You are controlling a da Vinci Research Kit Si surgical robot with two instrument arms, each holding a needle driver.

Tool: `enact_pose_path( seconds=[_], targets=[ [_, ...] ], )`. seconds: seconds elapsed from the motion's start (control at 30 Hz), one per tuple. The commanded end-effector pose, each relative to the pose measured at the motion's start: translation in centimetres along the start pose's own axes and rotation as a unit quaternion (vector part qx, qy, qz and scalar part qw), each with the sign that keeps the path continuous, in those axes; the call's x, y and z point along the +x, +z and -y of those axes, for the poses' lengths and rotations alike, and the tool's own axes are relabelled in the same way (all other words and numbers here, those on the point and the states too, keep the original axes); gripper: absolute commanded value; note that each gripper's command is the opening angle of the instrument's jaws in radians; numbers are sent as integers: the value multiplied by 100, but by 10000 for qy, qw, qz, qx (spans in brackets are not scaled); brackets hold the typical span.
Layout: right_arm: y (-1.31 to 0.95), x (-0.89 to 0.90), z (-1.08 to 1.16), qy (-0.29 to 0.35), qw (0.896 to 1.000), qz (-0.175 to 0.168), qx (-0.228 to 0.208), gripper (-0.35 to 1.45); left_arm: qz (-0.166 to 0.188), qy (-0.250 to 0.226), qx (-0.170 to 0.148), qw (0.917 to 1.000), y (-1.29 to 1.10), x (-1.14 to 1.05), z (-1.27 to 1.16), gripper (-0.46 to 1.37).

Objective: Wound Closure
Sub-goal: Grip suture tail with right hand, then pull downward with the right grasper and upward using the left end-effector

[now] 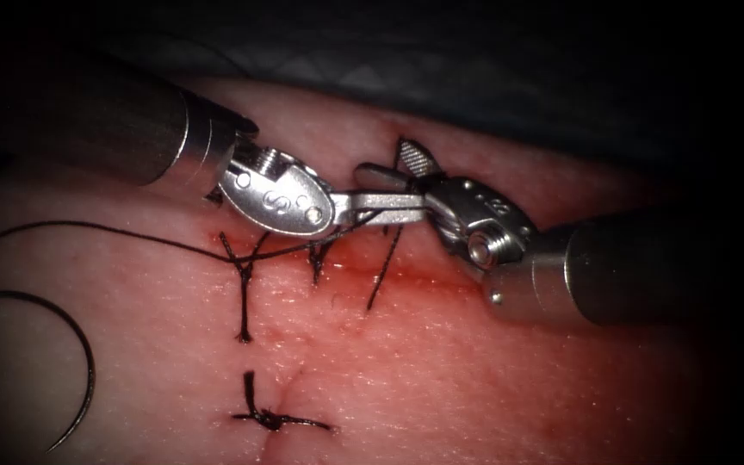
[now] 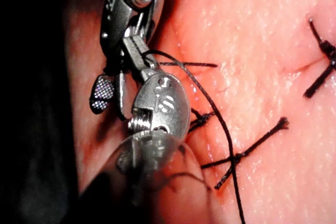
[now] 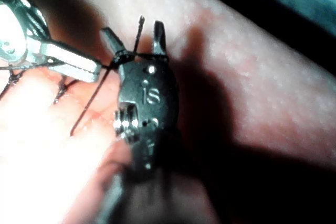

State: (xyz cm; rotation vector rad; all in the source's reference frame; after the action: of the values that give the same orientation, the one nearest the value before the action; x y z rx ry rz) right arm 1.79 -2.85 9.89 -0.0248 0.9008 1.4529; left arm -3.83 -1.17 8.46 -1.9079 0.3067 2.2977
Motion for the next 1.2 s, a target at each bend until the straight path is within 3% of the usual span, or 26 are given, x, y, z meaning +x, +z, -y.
enact_pose_path(
  seconds=[0.03,0.13,0.2,0.23,0.27,0.3,0.6,0.87,1.2],
  targets=[
    [1,1,1,3,10000,17,38,99,-3,-3,-46,10000,-1,0,1,-35],
    [2,2,6,16,10000,39,75,90,-9,-4,-51,10000,-1,0,3,-35],
    [2,2,10,25,9999,60,120,69,-12,-4,-54,10000,-2,-1,4,-35],
    [2,2,12,28,9999,62,119,42,-13,-4,-55,10000,-2,-1,4,-35],
    [1,0,14,29,9998,79,163,-23,-15,-4,-58,10000,-2,-1,5,-35],
    [-1,0,16,29,9998,120,184,-35,-17,-4,-60,10000,-3,-1,5,-35],
    [-16,4,28,103,9998,76,140,-35,-27,-5,-90,10000,-14,-5,13,-35],
    [-48,-4,47,34,9995,6,302,-35,37,-96,-70,9999,-27,-9,20,-35],
    [-74,-10,64,-83,9995,-16,318,-35,71,-169,-16,9998,-21,-9,37,-35]
  ],
)
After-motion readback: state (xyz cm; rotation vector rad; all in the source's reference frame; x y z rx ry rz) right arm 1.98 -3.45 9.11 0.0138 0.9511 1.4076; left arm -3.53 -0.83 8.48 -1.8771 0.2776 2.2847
